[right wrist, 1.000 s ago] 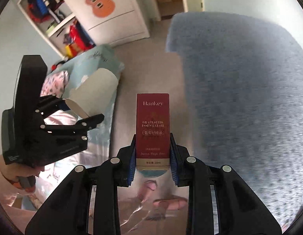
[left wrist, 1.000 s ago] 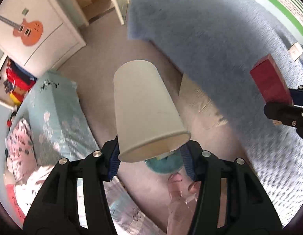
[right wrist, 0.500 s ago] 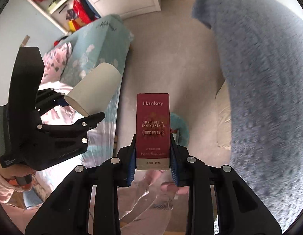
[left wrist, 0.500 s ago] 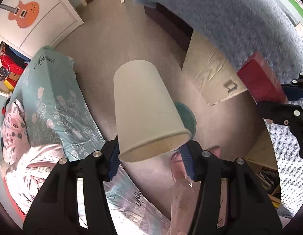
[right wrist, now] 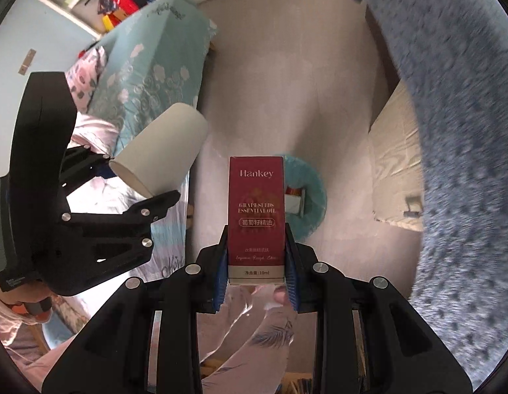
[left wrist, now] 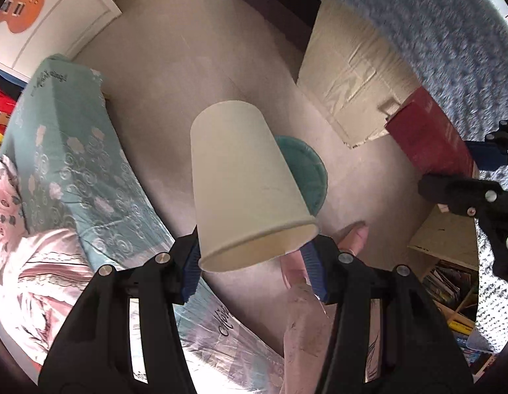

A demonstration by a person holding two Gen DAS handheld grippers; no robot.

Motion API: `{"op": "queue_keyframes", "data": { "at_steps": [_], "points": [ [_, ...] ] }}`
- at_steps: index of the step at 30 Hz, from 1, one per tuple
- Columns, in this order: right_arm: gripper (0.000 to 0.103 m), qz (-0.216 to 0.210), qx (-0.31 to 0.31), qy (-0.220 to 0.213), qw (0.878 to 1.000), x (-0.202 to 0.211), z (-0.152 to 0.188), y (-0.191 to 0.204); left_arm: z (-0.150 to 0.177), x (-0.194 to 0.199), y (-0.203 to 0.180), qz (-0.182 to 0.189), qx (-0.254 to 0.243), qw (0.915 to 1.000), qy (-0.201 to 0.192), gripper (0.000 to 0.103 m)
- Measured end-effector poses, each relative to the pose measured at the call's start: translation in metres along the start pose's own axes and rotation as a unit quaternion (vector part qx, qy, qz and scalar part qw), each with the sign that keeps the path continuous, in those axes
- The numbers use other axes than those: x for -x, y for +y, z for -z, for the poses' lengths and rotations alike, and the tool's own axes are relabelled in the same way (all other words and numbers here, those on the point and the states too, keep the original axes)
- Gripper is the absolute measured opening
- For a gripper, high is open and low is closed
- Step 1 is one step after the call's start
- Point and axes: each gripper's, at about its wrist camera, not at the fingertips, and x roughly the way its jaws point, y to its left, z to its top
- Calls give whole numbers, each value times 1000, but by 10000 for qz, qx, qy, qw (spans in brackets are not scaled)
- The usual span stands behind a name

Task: Collect trash
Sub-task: 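Carry the paper cup and red box toward the teal bin with both tools, then open both tools over the teal bin to drop the cup and red box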

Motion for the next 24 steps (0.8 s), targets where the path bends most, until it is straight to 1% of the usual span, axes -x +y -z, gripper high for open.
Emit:
{"op": "queue_keyframes", "data": {
  "at_steps": [4, 6, 11, 13, 16, 19, 24],
  "points": [
    [30, -97, -8, 243, 9997, -26, -1, 0, 2, -26, 0, 134, 2, 9997, 224, 50],
    [30, -154, 14, 339, 9993, -40, -2, -1, 3, -41, 3, 231, 43, 9989, 409, 51],
    [30, -247, -24, 494, 9985, -75, -9, -10, 3, -68, 4, 270, 43, 9981, 545, 51],
    [30, -261, -31, 541, 9982, -85, -12, -14, 1, -80, 5, 199, 10, 9979, 621, 51],
    [30, -323, -55, 631, 9975, -106, -14, -19, -2, -100, 7, 206, 27, 9971, 730, 51],
    [30, -354, -112, 713, 9968, -120, -15, -23, -5, -117, 11, 290, 74, 9964, 799, 51],
    [30, -372, -198, 868, 9953, -144, -17, -31, -4, -145, 13, 419, 8, 9944, 972, 52]
  ]
}}
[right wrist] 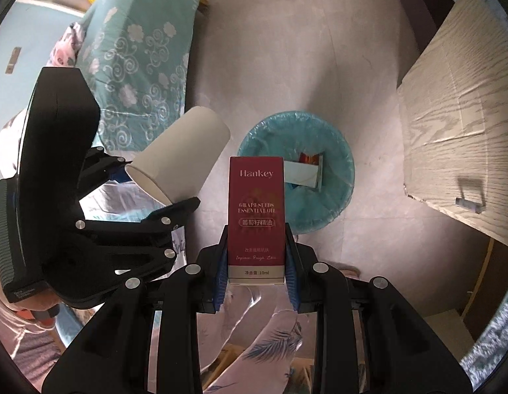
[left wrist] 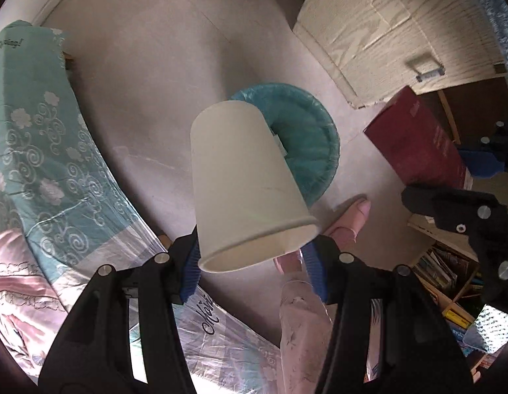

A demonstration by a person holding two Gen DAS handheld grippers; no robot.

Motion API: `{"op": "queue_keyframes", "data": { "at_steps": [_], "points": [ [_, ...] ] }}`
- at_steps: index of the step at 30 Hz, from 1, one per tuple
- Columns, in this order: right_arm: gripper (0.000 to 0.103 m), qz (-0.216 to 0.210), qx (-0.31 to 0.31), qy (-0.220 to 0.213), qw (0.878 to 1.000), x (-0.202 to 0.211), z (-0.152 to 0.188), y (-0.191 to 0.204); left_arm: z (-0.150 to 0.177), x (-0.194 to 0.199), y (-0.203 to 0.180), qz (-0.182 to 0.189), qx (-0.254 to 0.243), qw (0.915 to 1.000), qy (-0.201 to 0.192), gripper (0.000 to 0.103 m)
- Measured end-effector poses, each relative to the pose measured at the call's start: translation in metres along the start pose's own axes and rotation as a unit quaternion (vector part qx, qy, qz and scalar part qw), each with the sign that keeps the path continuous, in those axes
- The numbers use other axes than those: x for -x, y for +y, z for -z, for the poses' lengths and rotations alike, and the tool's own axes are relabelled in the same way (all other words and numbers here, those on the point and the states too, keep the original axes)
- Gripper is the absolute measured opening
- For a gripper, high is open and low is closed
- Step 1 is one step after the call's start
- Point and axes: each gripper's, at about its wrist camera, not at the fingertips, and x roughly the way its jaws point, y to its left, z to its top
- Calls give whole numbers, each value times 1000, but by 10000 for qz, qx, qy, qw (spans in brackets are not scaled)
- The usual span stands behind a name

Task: Collect trash
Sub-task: 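Open both tools over the teal bin to drop the cup and red box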

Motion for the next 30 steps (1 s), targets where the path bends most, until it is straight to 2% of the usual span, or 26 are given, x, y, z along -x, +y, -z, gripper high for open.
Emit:
{"op": "queue_keyframes", "data": {
  "at_steps": [7, 8, 10, 12, 30],
  "points": [
    [34, 14, -94, 4, 10000, -3, -5, -11, -2, -12, 3, -28, -182, 9998, 96, 65],
    [38, 6, -85, 17, 10000, -2, -5, -11, -3, -13, 3, -43, -182, 9998, 95, 65],
    [49, 38, -69, -1, 10000, -1, -5, -13, -4, -13, 1, -74, -200, 9997, 73, 73],
    [50, 51, -113, -35, 9999, 1, -6, -16, -5, -14, 1, -85, -218, 9997, 67, 77],
    [50, 93, -190, -93, 9997, 14, 0, -24, -1, -9, -1, -98, -253, 9996, 62, 77]
  ]
}}
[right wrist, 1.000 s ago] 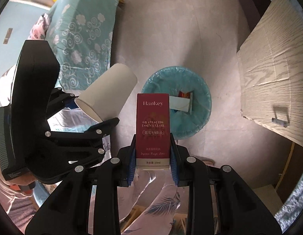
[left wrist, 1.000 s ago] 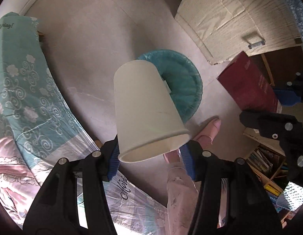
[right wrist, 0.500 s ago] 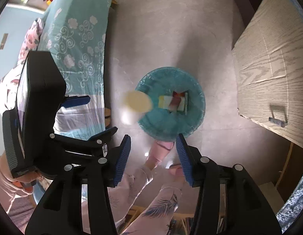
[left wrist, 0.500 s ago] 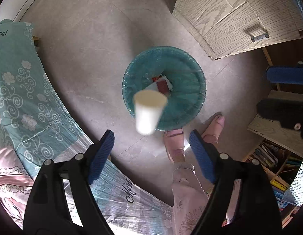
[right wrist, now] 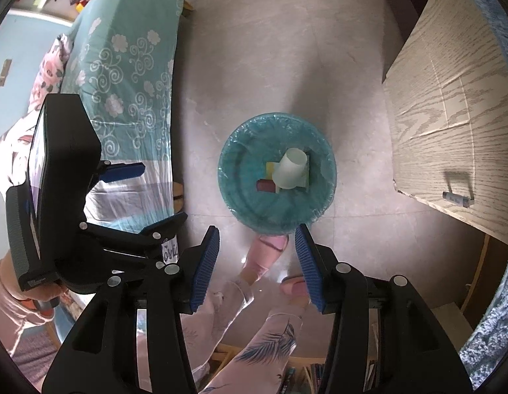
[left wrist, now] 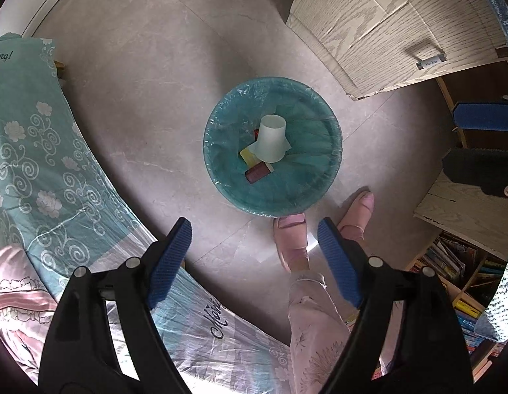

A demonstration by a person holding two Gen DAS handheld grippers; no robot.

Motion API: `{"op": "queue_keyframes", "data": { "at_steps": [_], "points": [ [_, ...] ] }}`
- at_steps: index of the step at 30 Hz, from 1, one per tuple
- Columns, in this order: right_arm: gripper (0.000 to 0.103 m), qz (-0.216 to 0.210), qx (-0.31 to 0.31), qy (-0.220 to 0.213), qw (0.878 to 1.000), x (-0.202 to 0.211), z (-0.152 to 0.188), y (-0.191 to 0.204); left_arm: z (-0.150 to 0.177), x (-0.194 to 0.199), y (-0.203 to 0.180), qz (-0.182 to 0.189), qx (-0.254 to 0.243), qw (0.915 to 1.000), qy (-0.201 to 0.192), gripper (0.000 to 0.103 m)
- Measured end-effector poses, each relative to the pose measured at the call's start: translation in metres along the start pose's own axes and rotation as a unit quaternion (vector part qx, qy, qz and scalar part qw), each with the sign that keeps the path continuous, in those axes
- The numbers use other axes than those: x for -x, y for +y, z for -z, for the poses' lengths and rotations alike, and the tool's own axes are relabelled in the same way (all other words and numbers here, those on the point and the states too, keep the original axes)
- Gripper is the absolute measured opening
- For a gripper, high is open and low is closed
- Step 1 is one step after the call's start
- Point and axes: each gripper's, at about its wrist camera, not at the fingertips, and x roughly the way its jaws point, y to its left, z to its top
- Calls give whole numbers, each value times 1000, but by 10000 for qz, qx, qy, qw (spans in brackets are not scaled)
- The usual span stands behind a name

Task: Collect trash
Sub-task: 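Open both tools over the teal bin to drop the cup and red box, then move both tools back over the blanket toward the remaining items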

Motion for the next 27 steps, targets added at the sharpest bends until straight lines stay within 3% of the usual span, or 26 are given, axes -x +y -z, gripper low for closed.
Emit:
{"op": "queue_keyframes", "data": {
  "at_steps": [6, 10, 16, 22, 27],
  "points": [
    [50, -21, 10, -66, 10000, 12, 4, 3, 1, 7, 2, -25, 55, 10000, -4, 77],
    [61, -46, 122, -141, 9998, 25, 7, 13, 2, 21, 3, -43, 111, 9999, -97, 79],
    [70, -121, 330, -428, 9985, 66, 16, 31, 8, 58, 3, -241, 49, 9992, -312, 85],
    [78, -208, 491, -1195, 9914, 146, 29, 49, 12, 120, -8, -608, -233, 9950, -761, 89],
    [88, -183, 399, -2124, 9762, 232, 54, 51, 13, 185, -26, -825, -459, 9874, -1268, 97]
  ]
}}
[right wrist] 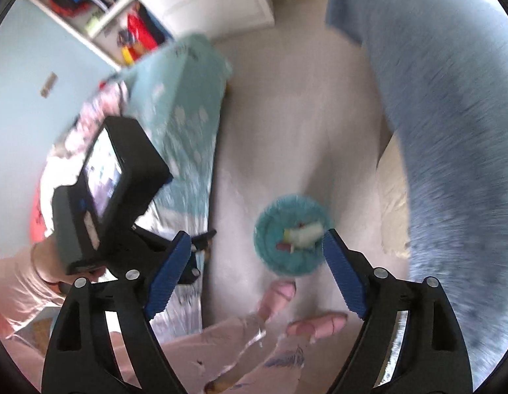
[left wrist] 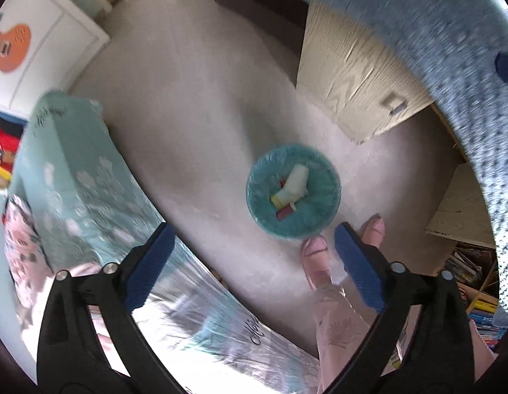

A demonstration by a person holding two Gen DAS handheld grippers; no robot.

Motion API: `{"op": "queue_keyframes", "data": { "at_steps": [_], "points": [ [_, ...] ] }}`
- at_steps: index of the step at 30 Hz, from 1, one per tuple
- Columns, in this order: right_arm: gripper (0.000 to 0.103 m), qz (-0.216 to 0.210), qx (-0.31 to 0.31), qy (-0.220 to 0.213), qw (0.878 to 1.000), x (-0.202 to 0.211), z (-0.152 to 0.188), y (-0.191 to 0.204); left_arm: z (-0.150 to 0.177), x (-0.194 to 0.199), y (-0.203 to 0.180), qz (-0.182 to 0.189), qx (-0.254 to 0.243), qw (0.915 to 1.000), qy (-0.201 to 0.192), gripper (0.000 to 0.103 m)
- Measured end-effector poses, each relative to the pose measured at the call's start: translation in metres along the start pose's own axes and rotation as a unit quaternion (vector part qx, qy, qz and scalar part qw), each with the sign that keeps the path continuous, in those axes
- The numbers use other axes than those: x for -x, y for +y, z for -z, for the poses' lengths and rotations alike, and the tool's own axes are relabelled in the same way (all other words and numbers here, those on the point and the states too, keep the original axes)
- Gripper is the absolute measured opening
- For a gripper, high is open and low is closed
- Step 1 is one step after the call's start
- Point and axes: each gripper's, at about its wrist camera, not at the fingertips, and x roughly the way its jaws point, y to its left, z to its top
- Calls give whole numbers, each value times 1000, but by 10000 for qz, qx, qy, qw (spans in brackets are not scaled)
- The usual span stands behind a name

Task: Collect trash
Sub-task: 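Move both tools back over the blanket toward the remaining items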

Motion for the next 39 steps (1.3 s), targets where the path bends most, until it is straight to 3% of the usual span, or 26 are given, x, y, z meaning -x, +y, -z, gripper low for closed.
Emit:
{"op": "queue_keyframes", "data": {
  "at_steps": [6, 14, 22, 29, 39],
  "points": [
    [91, 331, -305, -944, 9945, 93, 5, -20, -31, 78, -22, 22, -156, 9970, -760, 97],
    [91, 1048, -1098, -1557, 9761, 178, 51, -75, -75, 148, -99, 257, -773, 9842, -1573, 97],
    [91, 1758, -1950, -1801, 9480, 236, 119, -134, -105, 176, -193, 545, -1426, 9709, -1843, 97],
    [91, 2130, -2447, -1873, 9272, 273, 171, -181, -121, 194, -274, 647, -2049, 9564, -1977, 97],
    [91, 2411, -2846, -1872, 9088, 307, 219, -246, -150, 194, -359, 704, -2404, 9489, -1920, 97]
  ]
}}
